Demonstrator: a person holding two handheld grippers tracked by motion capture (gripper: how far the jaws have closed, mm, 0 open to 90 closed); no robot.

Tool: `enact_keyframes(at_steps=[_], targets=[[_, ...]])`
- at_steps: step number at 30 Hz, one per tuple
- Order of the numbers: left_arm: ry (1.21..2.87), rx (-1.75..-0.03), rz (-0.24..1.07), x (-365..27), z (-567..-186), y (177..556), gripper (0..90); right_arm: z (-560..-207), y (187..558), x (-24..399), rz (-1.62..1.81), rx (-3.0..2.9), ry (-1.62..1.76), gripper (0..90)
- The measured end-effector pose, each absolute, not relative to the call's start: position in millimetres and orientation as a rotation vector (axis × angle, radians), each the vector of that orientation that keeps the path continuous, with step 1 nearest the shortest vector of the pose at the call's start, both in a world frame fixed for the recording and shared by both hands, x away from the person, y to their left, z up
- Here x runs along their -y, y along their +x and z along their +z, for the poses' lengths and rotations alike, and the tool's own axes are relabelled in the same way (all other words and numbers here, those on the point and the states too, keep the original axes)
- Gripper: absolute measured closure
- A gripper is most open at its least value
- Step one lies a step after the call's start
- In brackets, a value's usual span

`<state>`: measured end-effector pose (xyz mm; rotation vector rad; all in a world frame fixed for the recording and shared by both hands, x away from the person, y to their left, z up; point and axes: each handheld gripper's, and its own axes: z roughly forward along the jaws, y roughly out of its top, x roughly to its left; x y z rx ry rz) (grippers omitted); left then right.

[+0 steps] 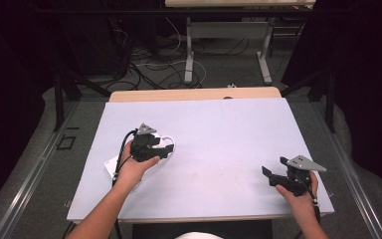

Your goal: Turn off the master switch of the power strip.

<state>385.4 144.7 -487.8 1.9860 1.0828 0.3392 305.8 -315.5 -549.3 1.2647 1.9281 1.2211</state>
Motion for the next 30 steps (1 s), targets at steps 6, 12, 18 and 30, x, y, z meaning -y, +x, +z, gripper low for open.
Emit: enact_keyframes(at_steps=[6,12,18,30], targets=[[1.973,-1.051,0.357,-148,-485,374,34.0,-549,305,315,1.226,-1.923,1.273,18.7],[1.953,-1.05,0.376,-160,-483,363,32.2,-549,305,315,1.232,-1.923,1.261,18.9],[1.917,-1.107,0.366,-178,-486,351,26.4,-549,305,315,1.23,-1.921,1.269,18.9],[1.841,-1.168,0.412,-209,-490,334,4.8,-549,306,314,1.229,-1.919,1.251,18.9]])
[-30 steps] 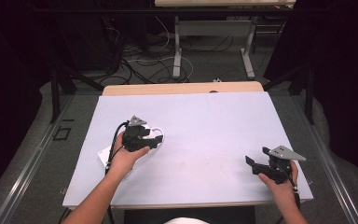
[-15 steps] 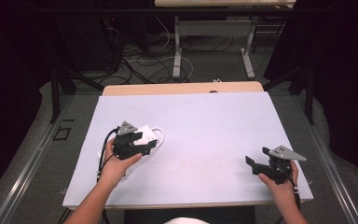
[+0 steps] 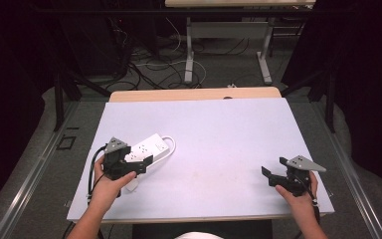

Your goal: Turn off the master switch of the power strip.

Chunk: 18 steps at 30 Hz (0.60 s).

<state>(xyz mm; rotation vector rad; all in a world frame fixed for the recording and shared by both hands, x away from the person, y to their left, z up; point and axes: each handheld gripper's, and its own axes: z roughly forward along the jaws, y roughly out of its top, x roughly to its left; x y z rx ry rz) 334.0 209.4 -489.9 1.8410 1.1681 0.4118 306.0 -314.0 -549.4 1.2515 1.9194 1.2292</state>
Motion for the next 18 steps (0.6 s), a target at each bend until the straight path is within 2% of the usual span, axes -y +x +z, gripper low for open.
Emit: enact_keyframes(at_steps=[5,18], targets=[[1.81,-1.178,0.416,-220,-495,327,0.4,-549,305,314,1.232,-1.914,1.262,18.9],[1.776,-1.217,0.467,-242,-509,313,0.8,-549,305,315,1.234,-1.922,1.268,18.9]])
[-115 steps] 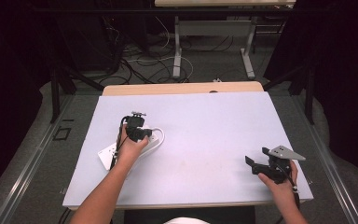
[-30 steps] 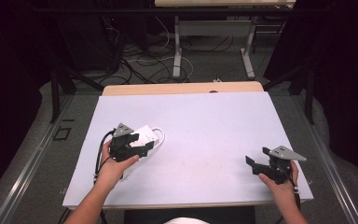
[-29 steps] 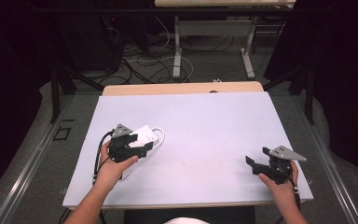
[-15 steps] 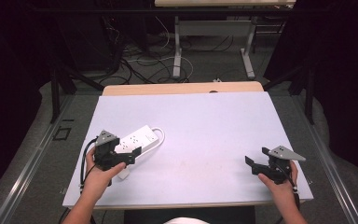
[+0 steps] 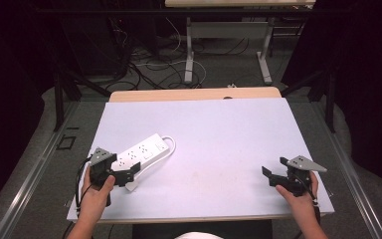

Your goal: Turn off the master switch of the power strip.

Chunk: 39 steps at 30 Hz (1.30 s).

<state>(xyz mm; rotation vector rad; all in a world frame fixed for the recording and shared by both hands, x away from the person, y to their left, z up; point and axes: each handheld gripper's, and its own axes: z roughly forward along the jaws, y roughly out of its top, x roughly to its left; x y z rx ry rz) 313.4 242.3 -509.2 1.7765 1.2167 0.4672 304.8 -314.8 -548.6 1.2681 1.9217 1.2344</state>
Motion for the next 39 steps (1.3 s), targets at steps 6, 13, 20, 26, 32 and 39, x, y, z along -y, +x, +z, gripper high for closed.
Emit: enact_keyframes(at_steps=[6,13,20,26,32,39], targets=[[1.762,-1.229,0.498,-249,-516,310,1.4,-548,305,315,1.234,-1.922,1.263,18.9],[1.757,-1.249,0.536,-256,-523,308,1.6,-548,304,316,1.235,-1.92,1.268,18.9],[1.747,-1.282,0.552,-269,-528,308,2.0,-549,305,316,1.225,-1.924,1.258,18.9],[1.742,-1.319,0.569,-277,-535,309,2.7,-549,304,315,1.229,-1.924,1.268,18.9],[1.753,-1.347,0.582,-283,-540,310,2.7,-549,305,315,1.23,-1.927,1.265,18.9],[1.756,-1.362,0.557,-284,-546,310,2.8,-549,305,315,1.224,-1.937,1.254,18.9]])
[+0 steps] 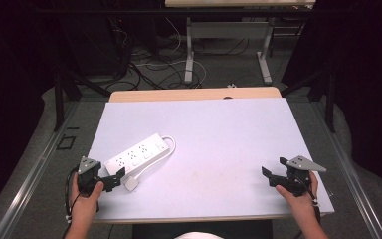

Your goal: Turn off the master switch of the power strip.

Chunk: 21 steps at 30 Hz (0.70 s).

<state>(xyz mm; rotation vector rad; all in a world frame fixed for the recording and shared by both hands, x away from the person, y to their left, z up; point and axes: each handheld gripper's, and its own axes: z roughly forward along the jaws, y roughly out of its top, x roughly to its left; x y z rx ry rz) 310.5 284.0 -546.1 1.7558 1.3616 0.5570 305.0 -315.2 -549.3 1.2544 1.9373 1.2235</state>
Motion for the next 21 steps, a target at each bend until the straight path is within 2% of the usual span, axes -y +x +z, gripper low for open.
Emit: enact_keyframes(at_steps=[21], targets=[[1.759,-1.369,0.536,-283.1,-550.2,311.2,3.4,-549.9,305.1,313.8,1.218,-1.943,1.258,18.9]])
